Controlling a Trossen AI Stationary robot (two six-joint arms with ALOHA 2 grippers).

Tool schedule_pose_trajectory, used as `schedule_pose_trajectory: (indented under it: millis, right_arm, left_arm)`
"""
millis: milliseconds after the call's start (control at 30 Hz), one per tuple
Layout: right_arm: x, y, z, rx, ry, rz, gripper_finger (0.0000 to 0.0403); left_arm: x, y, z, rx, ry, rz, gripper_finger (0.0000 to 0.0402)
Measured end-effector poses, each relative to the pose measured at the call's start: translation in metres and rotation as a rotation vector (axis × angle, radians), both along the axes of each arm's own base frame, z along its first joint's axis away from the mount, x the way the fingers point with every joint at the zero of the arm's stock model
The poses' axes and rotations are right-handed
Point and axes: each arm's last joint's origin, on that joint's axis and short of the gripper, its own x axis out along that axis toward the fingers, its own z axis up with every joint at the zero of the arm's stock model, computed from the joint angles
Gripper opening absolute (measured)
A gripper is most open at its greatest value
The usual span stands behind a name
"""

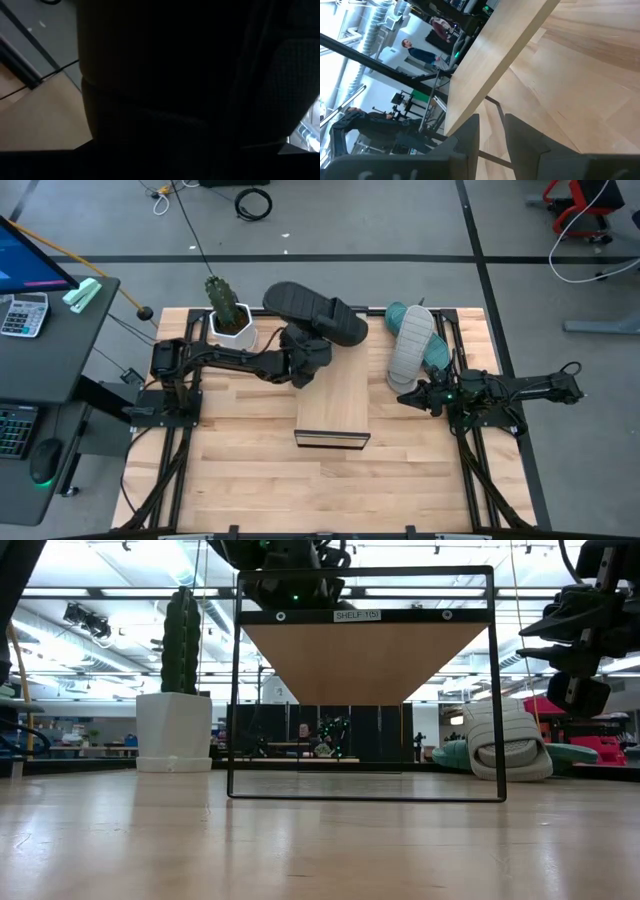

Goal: Pick and place slides into the shelf
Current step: Put the black slides on the shelf

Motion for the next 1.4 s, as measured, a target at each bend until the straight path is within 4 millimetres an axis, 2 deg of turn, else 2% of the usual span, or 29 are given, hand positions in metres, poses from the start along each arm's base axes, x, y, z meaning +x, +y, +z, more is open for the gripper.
schedule_pose_trajectory:
  millis: [400,1100,1400]
  right_arm:
    - [0.000,0.000,0.000,0.005,0.000,-0.001,0.0098]
    - [0.000,0.000,0.000,-0.002,0.000,0.000,0.0098]
    - [0.000,0.000,0.000,-0.002,0.000,0.000,0.0098]
  left_arm:
    - [-0.002,0.017,-0.001,-0.005,0.015,0.022,0.0231]
    - [-0.001,0.015,0.000,0.001,0.019,0.011,0.0231]
    - [0.000,0.014,0.001,0.027,0.146,-0.025,0.0231]
